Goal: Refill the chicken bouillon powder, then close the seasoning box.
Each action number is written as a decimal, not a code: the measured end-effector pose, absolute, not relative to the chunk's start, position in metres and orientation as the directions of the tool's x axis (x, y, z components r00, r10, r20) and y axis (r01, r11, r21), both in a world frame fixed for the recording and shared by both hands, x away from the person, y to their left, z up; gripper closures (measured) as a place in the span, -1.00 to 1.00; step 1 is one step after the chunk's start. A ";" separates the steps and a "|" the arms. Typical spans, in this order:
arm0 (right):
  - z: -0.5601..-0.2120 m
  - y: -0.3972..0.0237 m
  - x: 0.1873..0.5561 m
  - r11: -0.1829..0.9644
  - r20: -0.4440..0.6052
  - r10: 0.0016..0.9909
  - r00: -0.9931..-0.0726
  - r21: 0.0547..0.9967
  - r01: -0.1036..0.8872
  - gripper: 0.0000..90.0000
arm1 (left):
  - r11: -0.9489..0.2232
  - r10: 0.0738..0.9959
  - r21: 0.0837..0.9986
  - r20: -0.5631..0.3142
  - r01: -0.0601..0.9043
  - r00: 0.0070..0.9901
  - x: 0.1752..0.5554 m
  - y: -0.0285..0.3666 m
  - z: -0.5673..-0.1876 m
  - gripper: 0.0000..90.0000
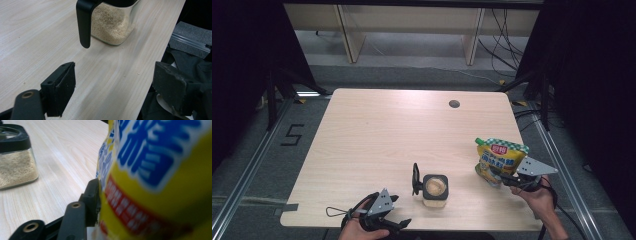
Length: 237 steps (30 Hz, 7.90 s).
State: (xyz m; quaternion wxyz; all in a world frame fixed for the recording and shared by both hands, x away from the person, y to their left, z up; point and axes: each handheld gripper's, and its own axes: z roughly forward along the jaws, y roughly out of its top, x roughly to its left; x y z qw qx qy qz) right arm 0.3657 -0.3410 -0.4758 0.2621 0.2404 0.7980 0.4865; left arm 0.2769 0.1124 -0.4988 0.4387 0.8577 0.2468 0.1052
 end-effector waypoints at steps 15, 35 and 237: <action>-0.472 -0.346 0.360 0.352 -0.118 0.706 -0.698 0.914 0.201 -0.05 | -0.493 0.516 0.805 -0.036 0.331 0.856 0.277 0.112 -0.499 -0.59; -0.466 -0.348 0.337 0.288 -0.045 0.787 -0.615 0.908 0.302 -0.45 | -0.496 0.515 0.802 -0.035 0.331 0.856 0.277 0.113 -0.499 -0.59; -0.477 -0.337 0.285 0.445 -0.088 0.771 -0.631 0.784 0.433 -0.47 | -0.530 0.598 0.757 0.015 0.381 0.801 0.273 0.134 -0.498 -0.44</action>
